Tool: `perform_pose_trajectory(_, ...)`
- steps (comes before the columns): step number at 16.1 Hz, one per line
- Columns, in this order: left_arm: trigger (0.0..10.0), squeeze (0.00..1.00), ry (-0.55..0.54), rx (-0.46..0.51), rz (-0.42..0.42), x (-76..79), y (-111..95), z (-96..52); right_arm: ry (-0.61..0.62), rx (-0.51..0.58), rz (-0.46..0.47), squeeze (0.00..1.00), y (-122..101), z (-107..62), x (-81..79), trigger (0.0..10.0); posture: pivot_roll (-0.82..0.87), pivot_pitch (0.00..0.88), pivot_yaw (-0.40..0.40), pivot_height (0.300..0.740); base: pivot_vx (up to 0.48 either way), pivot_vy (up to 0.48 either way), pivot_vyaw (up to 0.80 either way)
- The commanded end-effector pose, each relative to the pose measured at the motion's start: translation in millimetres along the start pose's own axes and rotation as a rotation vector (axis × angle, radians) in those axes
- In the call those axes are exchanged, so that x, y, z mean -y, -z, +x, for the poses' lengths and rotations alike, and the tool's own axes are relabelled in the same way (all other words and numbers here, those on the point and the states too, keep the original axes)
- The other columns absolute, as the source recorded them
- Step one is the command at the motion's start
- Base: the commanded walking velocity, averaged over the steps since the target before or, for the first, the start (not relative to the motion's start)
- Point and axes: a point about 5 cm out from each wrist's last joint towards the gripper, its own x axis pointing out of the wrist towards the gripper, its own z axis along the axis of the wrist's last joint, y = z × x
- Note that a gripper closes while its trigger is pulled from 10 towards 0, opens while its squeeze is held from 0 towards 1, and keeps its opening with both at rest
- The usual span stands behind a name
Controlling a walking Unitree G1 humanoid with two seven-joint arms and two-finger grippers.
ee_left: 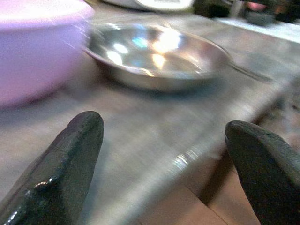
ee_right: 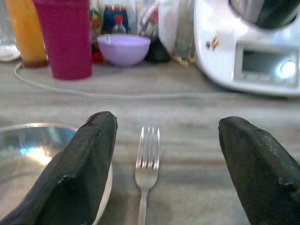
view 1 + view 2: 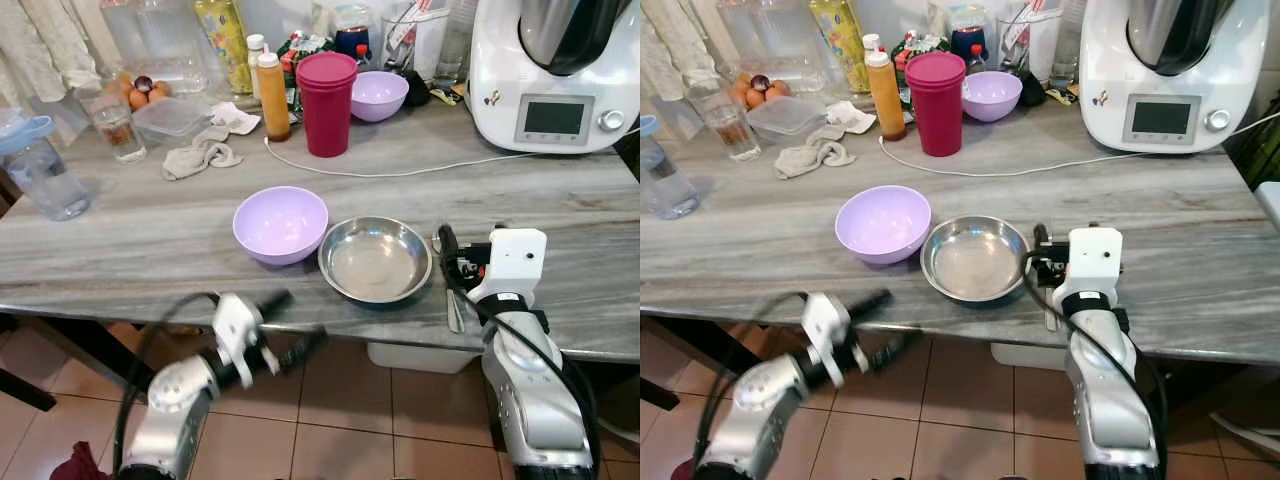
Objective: Setting the table
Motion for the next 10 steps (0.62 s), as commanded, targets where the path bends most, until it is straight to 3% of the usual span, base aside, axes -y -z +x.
perform_pose_trajectory(1, 10.0, 0.0, -0.105, 0.042, 0.039, -9.3, -19, 3.3, -0.007, 0.035, -0.015, 1.0, -7, -2.7, -1.7, 10.0, -0.27, 0.104, 0.076, 0.74, 0.0, 0.0, 0.0)
perform_pose_trajectory(2, 10.0, 0.0, -0.18, 0.055, 0.05, -12.3, -28, 5.7, -0.011, 0.03, -0.017, 0.16, -6, -4.0, -2.7, 10.0, -0.27, 0.106, 0.075, 0.74, 0.0, 0.0, 0.0)
perform_pose_trajectory(3, 10.0, 0.0, -0.248, 0.07, 0.059, -13.2, -35, 8.5, -0.008, 0.016, -0.011, 0.0, -4, -5.4, -3.5, 10.0, -0.27, 0.108, 0.074, 0.74, 0.0, 0.0, 0.0)
perform_pose_trajectory(8, 10.0, 0.0, -0.405, 0.053, 0.064, -10.1, -45, 14.8, -0.015, 0.008, 0.0, 0.0, -2, -5.5, -5.6, 10.0, -0.26, 0.105, 0.067, 0.74, 0.0, 0.0, -0.72)
perform_pose_trajectory(10, 10.0, 0.0, -0.421, 0.041, 0.069, -9.7, -46, 16.3, -0.016, 0.006, 0.003, 0.0, -2, -4.6, -5.6, 10.0, -0.26, 0.103, 0.069, 0.74, -0.257, 0.0, -0.22)
